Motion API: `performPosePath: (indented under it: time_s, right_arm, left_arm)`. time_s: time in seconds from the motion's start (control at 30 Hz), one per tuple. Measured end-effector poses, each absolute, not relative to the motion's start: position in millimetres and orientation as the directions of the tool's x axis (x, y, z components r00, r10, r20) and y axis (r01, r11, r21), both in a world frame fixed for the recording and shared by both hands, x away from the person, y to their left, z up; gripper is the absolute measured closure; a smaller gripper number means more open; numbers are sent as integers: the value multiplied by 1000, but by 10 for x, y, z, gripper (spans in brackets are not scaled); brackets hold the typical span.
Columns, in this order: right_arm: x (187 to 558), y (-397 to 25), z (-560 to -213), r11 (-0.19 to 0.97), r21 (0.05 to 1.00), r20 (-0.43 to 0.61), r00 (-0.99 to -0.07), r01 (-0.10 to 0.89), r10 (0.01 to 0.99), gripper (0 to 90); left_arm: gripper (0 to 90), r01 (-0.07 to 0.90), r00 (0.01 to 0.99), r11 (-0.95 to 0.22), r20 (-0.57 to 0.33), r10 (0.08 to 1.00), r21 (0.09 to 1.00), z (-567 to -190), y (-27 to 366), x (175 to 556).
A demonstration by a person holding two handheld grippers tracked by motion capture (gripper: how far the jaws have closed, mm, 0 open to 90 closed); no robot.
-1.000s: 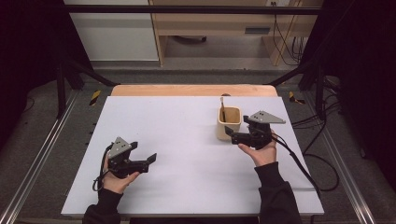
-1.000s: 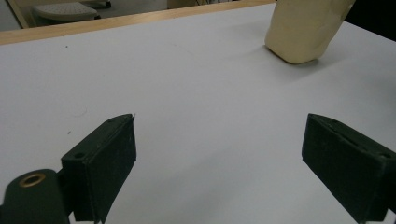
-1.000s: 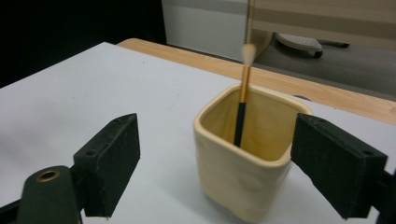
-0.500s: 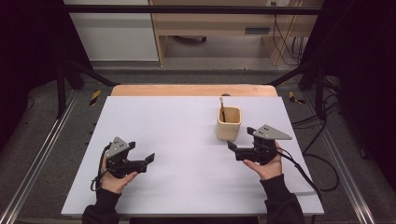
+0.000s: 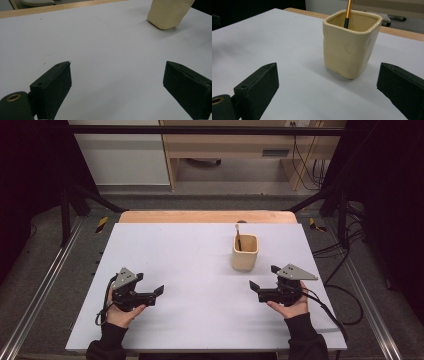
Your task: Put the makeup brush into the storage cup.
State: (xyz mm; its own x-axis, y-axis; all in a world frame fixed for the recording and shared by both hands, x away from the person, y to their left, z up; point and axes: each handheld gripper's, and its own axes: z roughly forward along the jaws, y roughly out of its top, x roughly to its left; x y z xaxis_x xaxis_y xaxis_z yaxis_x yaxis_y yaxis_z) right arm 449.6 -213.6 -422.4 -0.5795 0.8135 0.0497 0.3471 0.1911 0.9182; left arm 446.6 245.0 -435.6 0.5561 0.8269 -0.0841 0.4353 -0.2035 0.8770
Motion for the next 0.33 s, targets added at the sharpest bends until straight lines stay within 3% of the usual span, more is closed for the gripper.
performPosePath:
  time_s: [0.33]
  right_arm:
    - [4449,-2244,-4287,168,918,73,-569,359,819,38]
  left_arm:
    - [75,441,557,-211,-82,826,872,-4371,2459,4467]
